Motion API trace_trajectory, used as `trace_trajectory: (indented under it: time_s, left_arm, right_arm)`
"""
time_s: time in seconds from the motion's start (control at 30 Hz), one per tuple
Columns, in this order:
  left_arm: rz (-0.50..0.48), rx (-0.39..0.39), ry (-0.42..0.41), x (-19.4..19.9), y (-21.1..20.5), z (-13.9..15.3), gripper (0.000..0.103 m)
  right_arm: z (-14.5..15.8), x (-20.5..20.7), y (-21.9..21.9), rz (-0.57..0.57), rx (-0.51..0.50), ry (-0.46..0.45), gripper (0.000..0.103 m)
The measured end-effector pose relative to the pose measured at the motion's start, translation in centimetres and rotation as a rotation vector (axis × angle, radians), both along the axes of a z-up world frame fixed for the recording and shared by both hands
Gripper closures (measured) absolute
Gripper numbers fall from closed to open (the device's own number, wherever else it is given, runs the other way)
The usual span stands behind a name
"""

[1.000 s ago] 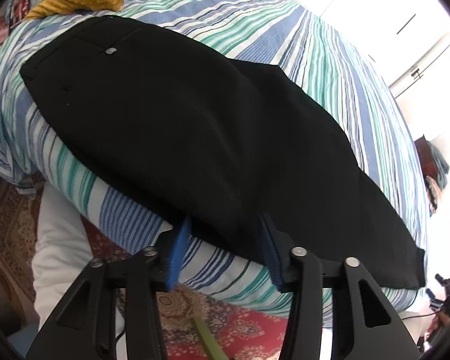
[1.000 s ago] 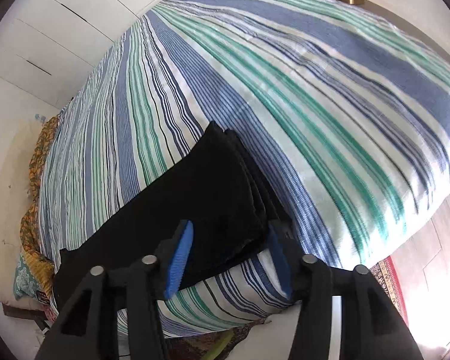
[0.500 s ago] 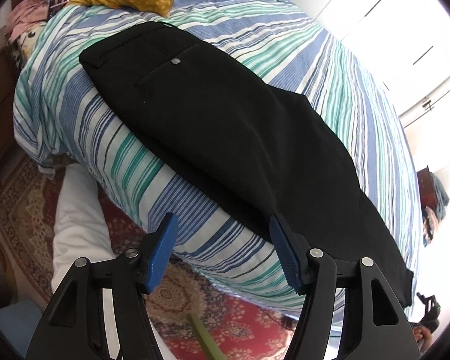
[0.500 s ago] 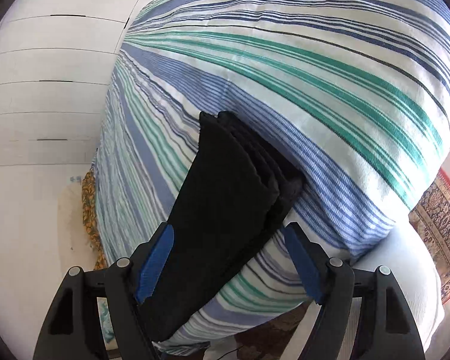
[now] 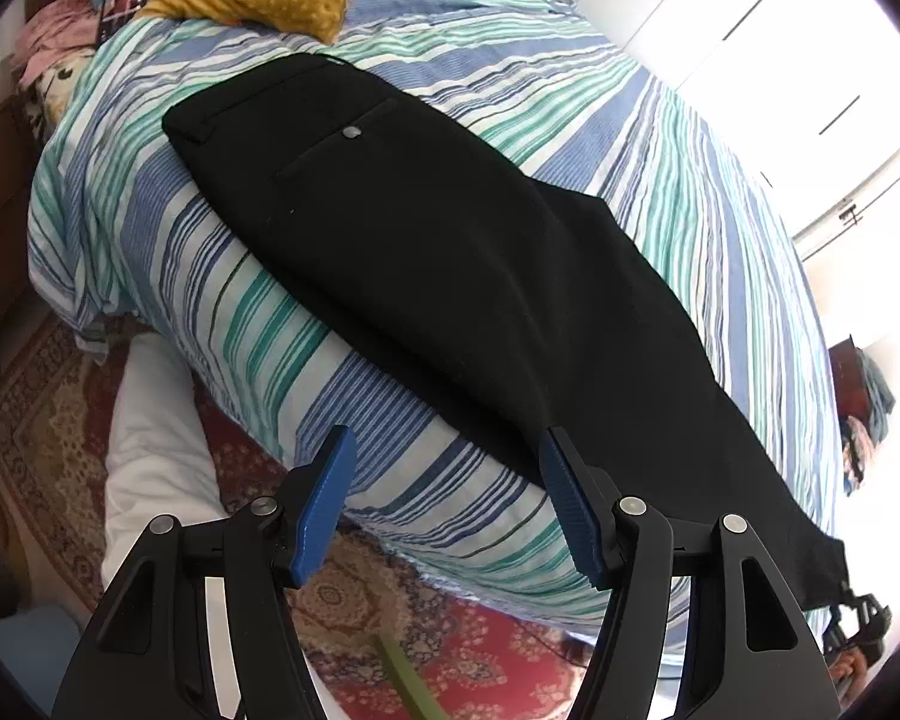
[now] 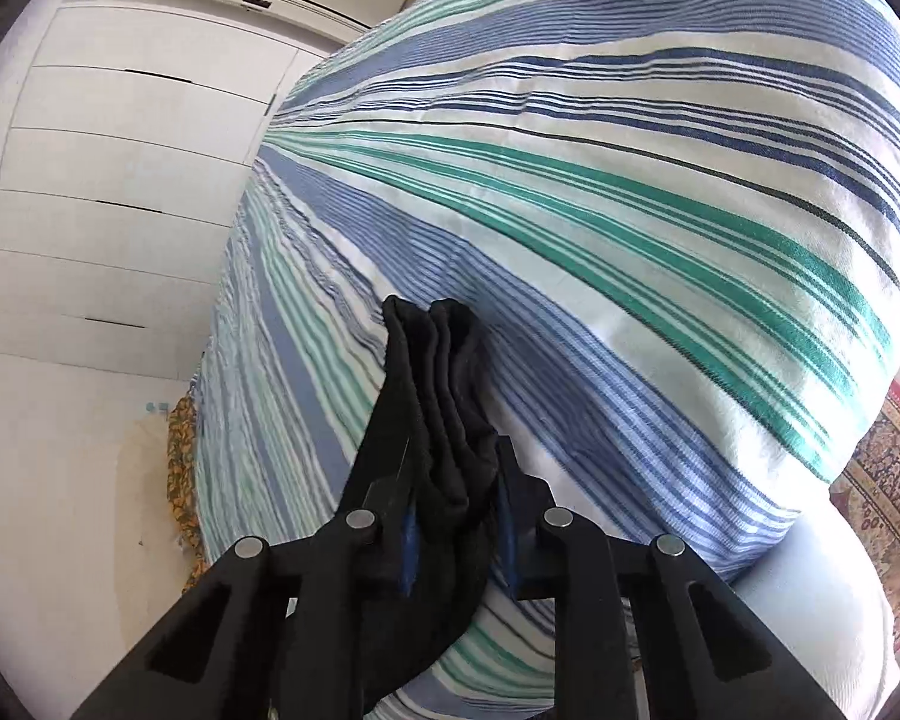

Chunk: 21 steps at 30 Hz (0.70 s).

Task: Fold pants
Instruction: 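Grasp the folded end with the right tool and fold it over again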

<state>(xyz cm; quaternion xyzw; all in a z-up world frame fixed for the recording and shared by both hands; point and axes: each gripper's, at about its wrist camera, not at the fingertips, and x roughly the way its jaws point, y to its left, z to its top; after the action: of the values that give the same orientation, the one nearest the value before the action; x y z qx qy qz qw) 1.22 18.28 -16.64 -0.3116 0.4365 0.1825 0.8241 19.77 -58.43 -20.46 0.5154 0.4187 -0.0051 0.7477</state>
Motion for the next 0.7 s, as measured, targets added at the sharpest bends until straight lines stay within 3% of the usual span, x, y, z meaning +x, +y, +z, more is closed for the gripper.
trace_trajectory:
  time_s: [0.2,0.37,0.57,0.7]
  left_arm:
    - [-0.076,-0.018,-0.050,2.6,-1.4,1.2,0.037]
    - [-0.123,-0.041,-0.099,4.8,-2.3,1.9,0.037]
    - [-0.092,-0.060,-0.110,4.1,-0.4,1.7,0.037]
    - [-0.037,-0.064,-0.096,2.9,2.1,1.0,0.037]
  right_arm:
    - [8.7,0.0,6.3,0.230,0.062,-0.239,0.082]
    - [13.1,1.4,16.7,0.409,0.168,-0.344,0.082]
    - [11.6,4.5,33.2,0.584,0.293,-0.367,0.082]
    - [8.3,4.7,44.2,0.723,0.226,-0.349,0.082]
